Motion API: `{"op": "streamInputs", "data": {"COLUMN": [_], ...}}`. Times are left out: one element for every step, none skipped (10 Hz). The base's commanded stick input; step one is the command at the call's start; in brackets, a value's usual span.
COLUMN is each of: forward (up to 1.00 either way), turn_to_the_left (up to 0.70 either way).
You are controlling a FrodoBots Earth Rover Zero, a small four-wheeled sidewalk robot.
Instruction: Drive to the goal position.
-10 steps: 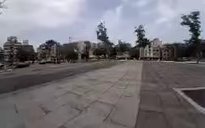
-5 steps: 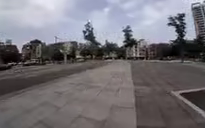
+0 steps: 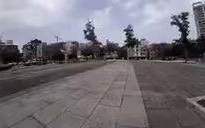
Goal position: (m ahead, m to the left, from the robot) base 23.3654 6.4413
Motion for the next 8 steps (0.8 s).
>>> {"op": "streamInputs", "data": {"forward": [0.7, 0.7, 0.7, 0.74, 0.85, 0.85, 0.85, 0.85], "turn_to_the_left": [0.0, 0.0, 0.0, -0.35, -0.34, -0.34, -0.34, -0.19]}}
